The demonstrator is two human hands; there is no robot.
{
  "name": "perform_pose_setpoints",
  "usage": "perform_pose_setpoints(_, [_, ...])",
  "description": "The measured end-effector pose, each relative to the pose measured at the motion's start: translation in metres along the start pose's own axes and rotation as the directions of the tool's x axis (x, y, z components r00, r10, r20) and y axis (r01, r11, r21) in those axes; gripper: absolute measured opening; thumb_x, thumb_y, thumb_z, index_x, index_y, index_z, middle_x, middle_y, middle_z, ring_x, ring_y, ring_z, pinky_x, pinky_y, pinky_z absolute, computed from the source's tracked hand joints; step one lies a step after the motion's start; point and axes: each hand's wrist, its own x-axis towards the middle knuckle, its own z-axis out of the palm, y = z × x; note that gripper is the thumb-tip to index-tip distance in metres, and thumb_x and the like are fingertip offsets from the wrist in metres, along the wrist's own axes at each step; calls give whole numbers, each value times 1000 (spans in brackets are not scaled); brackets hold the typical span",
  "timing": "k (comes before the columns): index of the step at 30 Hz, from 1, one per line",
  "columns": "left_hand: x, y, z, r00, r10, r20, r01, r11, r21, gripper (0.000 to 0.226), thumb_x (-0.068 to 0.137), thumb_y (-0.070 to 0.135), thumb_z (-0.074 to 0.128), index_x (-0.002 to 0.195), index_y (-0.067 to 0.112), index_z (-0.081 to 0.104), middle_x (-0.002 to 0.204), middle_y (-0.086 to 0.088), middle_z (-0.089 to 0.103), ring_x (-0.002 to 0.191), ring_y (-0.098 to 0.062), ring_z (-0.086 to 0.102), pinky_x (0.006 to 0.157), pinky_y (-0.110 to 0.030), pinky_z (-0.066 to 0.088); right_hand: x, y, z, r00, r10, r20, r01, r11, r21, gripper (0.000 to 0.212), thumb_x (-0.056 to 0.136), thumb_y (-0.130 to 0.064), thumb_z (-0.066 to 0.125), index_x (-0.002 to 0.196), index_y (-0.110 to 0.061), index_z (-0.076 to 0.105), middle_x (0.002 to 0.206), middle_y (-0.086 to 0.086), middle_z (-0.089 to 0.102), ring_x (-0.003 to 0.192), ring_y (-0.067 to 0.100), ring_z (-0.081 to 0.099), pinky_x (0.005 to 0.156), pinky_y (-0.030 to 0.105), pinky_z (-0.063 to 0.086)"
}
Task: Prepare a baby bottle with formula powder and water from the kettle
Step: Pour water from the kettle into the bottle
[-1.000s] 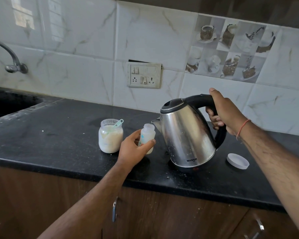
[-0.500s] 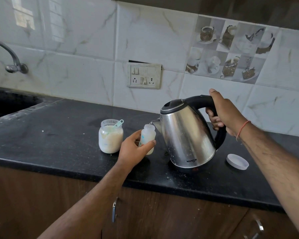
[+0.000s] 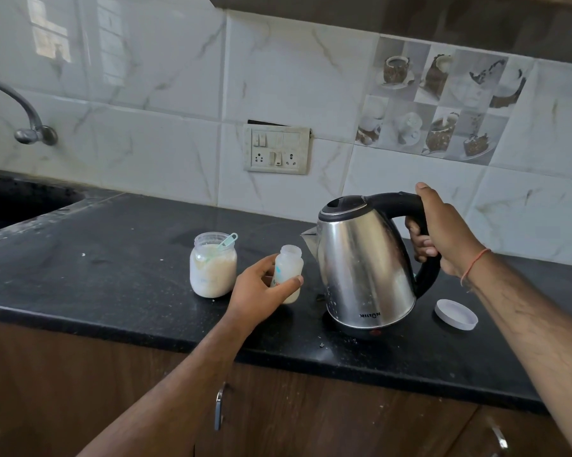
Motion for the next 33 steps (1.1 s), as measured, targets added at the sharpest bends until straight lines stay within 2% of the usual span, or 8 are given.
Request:
perform_pose_setpoints(7, [1,-1,1,1000,9,1,-9,1000,29,51,84,44,90,133,40,73,109,20,79,100,-1,75,94,-35,64,-5,11,-5,999,1,-40,1,999,53,72,103,-68,34,57,-13,42,46,4,25,39,19,19,51,31,24])
perform_pose_setpoints(11, [1,-1,0,1000,10,1,-10,999,35,49,84,44,90,129,43,72,110,19,79,100,-1,75,95,-36,64,-10,21,-9,994,15,-108,-5,995,97,71,104,-66,35,57,-14,41,47,4,25,38,19,19,48,28,25])
perform_pose_setpoints(18, [1,-1,1,1000,0,6,-1,999,37,50,83,47,90,130,41,73,112,19,79,102,-3,76,97,-38,64,-18,45,-16,969,90,-229,-39,975,219,68,98,-68,38,54,-16,43,49,5,23,40,21,20,52,32,24])
perform_pose_setpoints(25, [0,2,0,1000,7,16,-8,998,61,46,86,44,89,127,48,68,114,20,77,104,-3,74,96,-36,63,-29,55,-18,958,137,-253,-51,947,319,67,100,-63,38,53,-16,42,46,4,22,37,22,20,52,33,24])
perform_pose_setpoints(33, [1,0,1,1000,-2,-2,2,998,60,46,84,46,90,125,48,71,111,20,79,102,-4,75,94,-36,64,-31,81,-8,934,216,-286,-69,892,447,65,97,-70,40,58,-18,43,44,-1,27,38,19,22,51,33,24])
